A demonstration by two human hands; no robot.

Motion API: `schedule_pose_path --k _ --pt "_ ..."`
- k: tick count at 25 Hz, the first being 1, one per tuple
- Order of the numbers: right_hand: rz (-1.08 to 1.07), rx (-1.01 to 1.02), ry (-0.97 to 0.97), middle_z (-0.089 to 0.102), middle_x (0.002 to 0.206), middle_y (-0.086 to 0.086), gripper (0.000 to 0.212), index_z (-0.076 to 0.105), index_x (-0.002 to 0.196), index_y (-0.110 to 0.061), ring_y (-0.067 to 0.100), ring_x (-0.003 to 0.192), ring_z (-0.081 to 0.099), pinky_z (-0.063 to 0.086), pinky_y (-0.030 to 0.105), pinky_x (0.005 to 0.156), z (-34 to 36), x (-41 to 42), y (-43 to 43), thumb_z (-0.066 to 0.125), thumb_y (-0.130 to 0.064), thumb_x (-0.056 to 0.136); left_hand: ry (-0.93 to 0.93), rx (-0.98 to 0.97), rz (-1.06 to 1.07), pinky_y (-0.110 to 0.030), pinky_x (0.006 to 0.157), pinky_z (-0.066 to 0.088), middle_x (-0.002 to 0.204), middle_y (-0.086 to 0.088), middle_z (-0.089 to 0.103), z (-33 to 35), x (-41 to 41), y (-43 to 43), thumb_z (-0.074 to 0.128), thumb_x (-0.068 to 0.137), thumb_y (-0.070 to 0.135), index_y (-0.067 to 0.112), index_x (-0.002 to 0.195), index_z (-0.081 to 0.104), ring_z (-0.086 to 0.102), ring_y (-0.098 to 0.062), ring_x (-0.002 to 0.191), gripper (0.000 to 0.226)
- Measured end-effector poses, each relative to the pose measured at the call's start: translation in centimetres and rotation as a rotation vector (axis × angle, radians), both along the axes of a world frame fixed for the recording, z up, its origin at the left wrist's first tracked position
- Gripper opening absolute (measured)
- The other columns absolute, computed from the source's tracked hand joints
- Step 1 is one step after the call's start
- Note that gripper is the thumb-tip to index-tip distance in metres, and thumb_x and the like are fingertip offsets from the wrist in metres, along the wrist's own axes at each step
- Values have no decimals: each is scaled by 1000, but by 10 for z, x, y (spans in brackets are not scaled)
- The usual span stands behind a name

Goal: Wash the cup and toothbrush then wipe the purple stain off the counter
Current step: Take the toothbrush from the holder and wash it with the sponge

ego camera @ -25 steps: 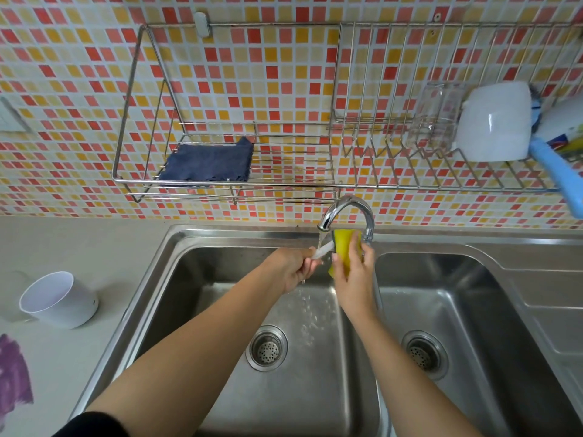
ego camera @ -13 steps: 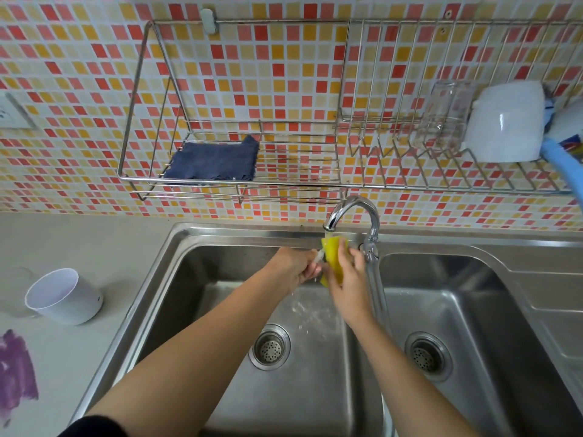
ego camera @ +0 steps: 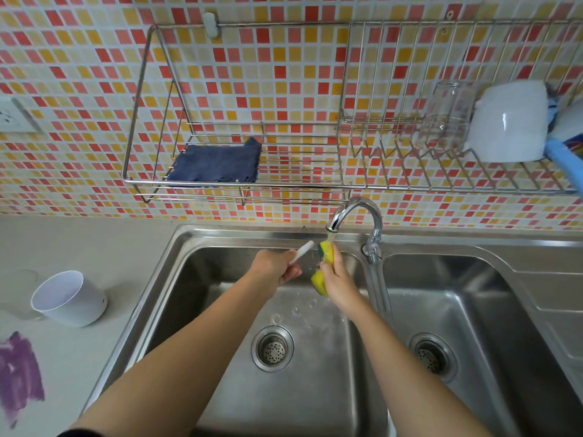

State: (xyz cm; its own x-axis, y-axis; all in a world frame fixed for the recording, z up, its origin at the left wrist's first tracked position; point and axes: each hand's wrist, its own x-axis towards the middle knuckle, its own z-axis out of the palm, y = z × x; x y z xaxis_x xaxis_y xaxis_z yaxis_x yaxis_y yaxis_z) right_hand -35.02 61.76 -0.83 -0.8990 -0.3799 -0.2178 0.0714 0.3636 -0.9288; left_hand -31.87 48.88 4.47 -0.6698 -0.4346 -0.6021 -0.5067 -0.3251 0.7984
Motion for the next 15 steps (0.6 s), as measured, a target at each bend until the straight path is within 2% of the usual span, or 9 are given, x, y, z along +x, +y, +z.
schedule_pose_path --k 2,3,5,6,8,11,13,15 --pt "40 72 39 40 142 3 46 17 146 -24 23 125 44 32 28 94 1 -3 -4 28 -28 101 -7 -21 47 -18 55 51 70 -8 54 -3 3 -11 57 94 15 -2 106 57 59 -12 47 21" --pt "52 95 65 47 134 4 43 24 143 -22 23 118 49 34 27 90 1 -5 -7 27 -29 102 -13 -28 63 -20 60 51 71 -8 55 -5 6 -16 57 93 16 -2 107 57 59 -13 53 23" --pt "56 183 112 59 103 1 37 38 133 -16 18 88 58 42 28 74 0 -10 -12 27 -32 101 -22 -29 67 -20 61 52 73 -8 56 -8 9 -24 58 93 18 -3 109 58 58 -14 57 26" --pt "61 250 148 59 85 0 36 45 124 -14 16 74 56 41 29 65 -1 -11 -13 27 -34 101 -18 -25 64 -20 60 52 72 -8 56 -9 11 -26 58 93 18 -4 110 58 58 -14 57 28" --pt "74 372 203 53 67 0 37 57 97 -14 18 63 51 40 30 61 -6 -12 -13 30 -38 100 -7 -21 63 -21 62 53 71 -7 56 -11 13 -27 58 93 18 -5 111 59 58 -14 57 29" --pt "69 539 258 51 58 2 42 50 58 -16 27 64 53 42 31 58 -16 -4 -6 41 -38 92 -23 -41 59 -21 62 53 67 -7 56 -17 16 -26 58 93 19 -6 109 60 57 -11 50 30" --pt "43 622 256 47 51 0 41 50 51 -11 29 60 51 35 25 48 -21 2 1 47 -33 86 -22 -36 55 -18 54 53 65 -8 57 -20 19 -25 58 93 20 -8 110 59 55 -8 41 33" --pt "27 684 237 46 50 0 39 51 51 -10 28 60 51 33 24 49 -23 5 8 49 -31 83 -18 -12 51 -15 46 50 67 -8 57 -21 22 -23 56 94 22 -7 109 59 55 -7 41 33"
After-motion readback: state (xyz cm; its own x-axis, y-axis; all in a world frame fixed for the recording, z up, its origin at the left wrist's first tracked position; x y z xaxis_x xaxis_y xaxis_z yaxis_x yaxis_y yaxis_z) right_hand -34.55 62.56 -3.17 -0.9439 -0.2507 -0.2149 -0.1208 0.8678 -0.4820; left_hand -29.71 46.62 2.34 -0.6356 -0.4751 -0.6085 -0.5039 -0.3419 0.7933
